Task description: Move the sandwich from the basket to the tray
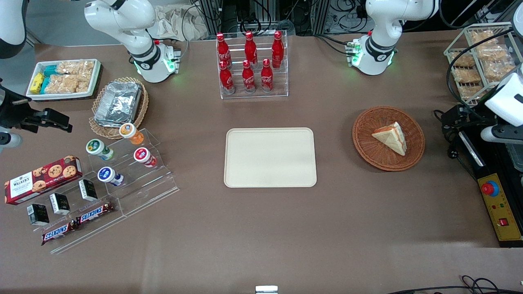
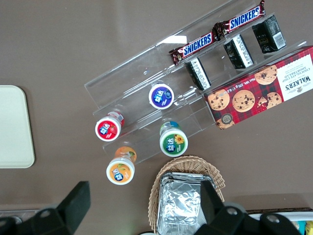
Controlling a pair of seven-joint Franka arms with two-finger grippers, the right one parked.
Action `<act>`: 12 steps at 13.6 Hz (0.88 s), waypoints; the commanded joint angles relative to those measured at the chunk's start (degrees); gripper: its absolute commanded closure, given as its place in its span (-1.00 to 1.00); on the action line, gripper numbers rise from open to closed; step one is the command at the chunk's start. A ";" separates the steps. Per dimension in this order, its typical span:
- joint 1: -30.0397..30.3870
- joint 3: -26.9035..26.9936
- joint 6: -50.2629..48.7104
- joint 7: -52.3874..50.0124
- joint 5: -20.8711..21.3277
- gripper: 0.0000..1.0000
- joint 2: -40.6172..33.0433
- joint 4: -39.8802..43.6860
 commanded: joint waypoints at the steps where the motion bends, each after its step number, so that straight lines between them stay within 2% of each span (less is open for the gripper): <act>1: -0.47 0.13 -0.52 -0.92 -0.17 -0.99 0.13 0.40; 12: -0.30 0.48 -1.92 -0.84 -1.49 -0.99 0.75 0.41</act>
